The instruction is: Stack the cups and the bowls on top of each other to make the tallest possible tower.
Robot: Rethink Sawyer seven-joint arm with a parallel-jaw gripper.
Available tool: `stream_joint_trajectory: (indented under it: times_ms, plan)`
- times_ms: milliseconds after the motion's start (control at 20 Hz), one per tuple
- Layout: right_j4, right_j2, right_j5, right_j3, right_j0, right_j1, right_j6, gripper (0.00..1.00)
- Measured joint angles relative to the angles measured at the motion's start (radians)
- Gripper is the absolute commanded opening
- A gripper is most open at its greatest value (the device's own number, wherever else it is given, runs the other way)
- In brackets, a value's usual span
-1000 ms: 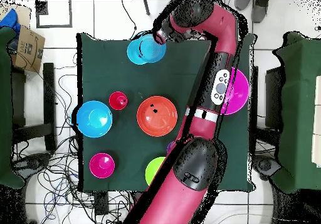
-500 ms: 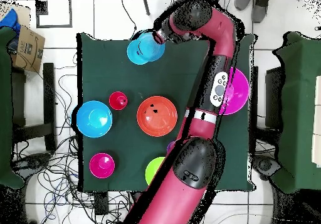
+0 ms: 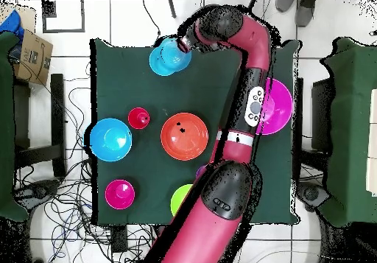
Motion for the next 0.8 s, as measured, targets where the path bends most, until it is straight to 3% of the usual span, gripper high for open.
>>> stream_joint_trajectory:
  times_ms: [800]
  plan:
    - [0.143, -0.154, -0.091, 0.112, 0.025, -0.004, 0.194, 0.00]
